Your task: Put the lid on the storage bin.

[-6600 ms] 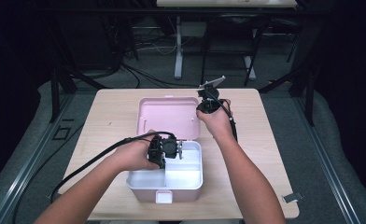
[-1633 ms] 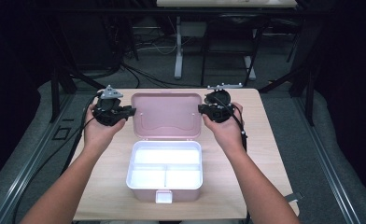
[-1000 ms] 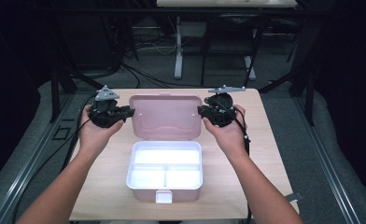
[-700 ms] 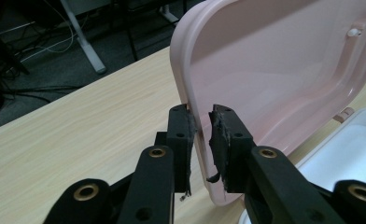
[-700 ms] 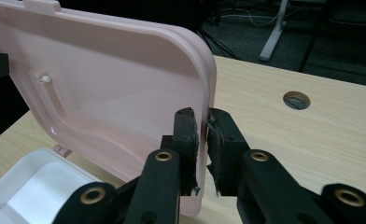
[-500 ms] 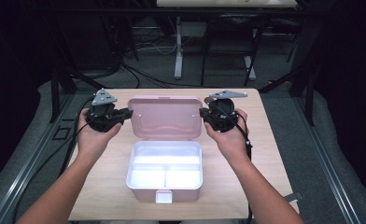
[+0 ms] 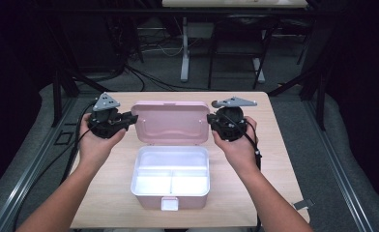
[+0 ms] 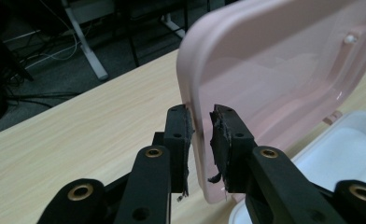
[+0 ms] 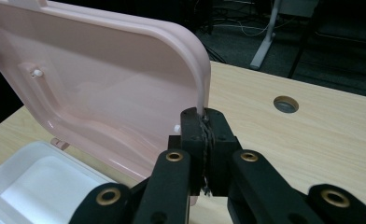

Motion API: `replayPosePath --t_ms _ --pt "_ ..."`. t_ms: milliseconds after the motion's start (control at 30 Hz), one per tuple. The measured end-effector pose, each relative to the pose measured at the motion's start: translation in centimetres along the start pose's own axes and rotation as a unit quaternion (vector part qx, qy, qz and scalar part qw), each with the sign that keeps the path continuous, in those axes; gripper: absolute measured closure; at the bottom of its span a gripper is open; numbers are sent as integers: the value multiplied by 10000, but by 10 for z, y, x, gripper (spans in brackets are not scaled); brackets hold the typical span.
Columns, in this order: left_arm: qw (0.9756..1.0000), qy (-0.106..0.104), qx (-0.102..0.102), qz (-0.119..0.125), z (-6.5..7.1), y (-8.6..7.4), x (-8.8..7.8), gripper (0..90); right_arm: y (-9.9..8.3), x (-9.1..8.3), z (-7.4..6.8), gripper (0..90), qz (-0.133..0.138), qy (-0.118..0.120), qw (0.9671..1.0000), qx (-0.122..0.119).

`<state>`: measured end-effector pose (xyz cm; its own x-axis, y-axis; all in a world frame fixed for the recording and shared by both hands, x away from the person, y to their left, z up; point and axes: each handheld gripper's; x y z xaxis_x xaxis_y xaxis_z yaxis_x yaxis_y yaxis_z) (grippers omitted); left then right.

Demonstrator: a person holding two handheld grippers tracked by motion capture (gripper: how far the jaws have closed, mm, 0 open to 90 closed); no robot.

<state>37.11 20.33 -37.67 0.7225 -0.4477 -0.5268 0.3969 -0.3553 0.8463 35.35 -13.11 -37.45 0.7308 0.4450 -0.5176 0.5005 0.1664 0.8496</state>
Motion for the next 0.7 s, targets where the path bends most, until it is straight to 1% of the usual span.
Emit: replayPosePath --t_ms 33,200,233,267,300,400,567,600,633,700 --pt "10000 17 -13 44 -1 3 0 757 0 0 1 884 2 65 10000 6" --pt "9998 170 73 100 2 10 -3 762 -1 0 1 884 6 19 10000 1" --pt "9997 171 53 137 2 11 -3 762 -1 -1 1 884 13 26 10000 1" --pt "9998 179 44 109 2 13 -4 766 -1 -1 1 884 16 36 10000 -1" --pt "9997 198 49 113 2 13 -4 788 -1 -1 1 883 18 45 10000 -1" --pt "9998 172 -21 98 2 14 -5 802 -1 -1 1 879 15 47 10000 -33" --pt "9998 154 -17 103 2 13 -7 804 1 1 3 856 47 102 9999 -43" --pt "9999 133 -19 96 2 13 -7 804 2 1 2 845 51 14 10000 -14" --pt "9999 135 -19 98 2 13 -8 804 5 1 3 833 93 156 9998 -15" --pt "9999 135 -15 104 3 13 -8 804 8 1 2 830 136 117 9998 -19"
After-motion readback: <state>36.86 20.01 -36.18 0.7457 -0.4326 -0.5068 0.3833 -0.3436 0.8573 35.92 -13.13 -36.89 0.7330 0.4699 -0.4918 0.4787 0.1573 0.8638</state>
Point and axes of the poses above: each handheld gripper's, and its own axes: x roughly forward along the jaws, y roughly out of its top, z roughly to its right, and after that the axes turned 3 degrees about y, right-handed
